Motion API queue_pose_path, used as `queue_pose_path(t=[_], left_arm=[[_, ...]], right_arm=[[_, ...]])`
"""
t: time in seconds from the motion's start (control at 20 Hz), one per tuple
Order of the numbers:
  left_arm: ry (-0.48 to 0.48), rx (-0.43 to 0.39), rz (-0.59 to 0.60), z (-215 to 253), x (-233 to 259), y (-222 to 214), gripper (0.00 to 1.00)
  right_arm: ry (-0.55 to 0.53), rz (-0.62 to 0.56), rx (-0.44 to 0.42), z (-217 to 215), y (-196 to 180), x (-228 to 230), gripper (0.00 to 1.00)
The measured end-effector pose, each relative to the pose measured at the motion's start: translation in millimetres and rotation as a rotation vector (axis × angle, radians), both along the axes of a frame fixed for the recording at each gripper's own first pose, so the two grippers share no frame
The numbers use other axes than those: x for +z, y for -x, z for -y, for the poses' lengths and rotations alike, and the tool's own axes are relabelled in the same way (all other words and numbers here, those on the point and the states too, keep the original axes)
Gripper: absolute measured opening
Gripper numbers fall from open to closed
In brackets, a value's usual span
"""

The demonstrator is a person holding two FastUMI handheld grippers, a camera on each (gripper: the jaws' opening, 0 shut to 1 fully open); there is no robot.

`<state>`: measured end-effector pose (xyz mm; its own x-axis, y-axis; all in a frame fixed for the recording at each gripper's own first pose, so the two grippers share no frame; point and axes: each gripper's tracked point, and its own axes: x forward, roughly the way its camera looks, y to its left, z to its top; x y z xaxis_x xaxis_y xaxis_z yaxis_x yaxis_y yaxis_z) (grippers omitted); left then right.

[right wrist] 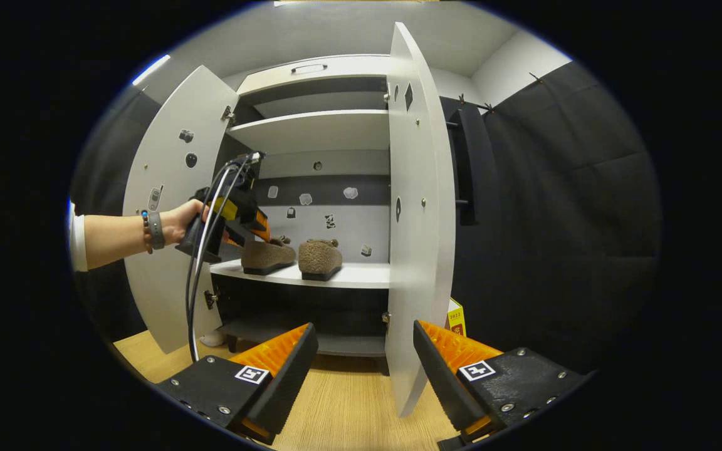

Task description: Grab one shoe with the right hand and put it into the shoe cabinet, grab the other shoe with the left hand and put it into the shoe cabinet; then close the right door with the right hand and the left door with the left hand.

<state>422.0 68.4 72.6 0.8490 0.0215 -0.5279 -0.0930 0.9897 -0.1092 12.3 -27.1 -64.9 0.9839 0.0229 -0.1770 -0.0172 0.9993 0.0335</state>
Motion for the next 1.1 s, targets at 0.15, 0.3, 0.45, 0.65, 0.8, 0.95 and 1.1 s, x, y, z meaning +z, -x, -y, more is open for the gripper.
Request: queue_pose_path(t=[0.15,0.3,0.45,0.65,0.8,0.95,1.1], left_arm=[[-0.021,-0.050,0.133,12,53,32,0.95],[-0.017,-0.098,0.222,28,90,73,0.97],[-0.054,-0.103,0.318,25,106,120,0.97],[-0.061,-0.065,0.353,17,80,185,0.96],[-0.056,-0.036,0.365,15,59,227,0.97],[-0.071,-0.018,0.371,12,38,257,0.97],[-0.096,0.005,0.382,10,23,281,0.99]], right_arm=[[-0.017,0.000,0.013,-6,0,1,0.94],[-0.023,0.008,0.030,-13,-3,5,0.94],[-0.028,0.020,0.052,-21,0,7,0.94],[-0.028,0.016,0.088,-32,0,7,0.94],[-0.032,0.013,0.106,-40,0,6,0.94],[-0.034,0.014,0.121,-46,1,6,0.94],[-0.020,0.015,0.126,-50,4,2,0.94]])
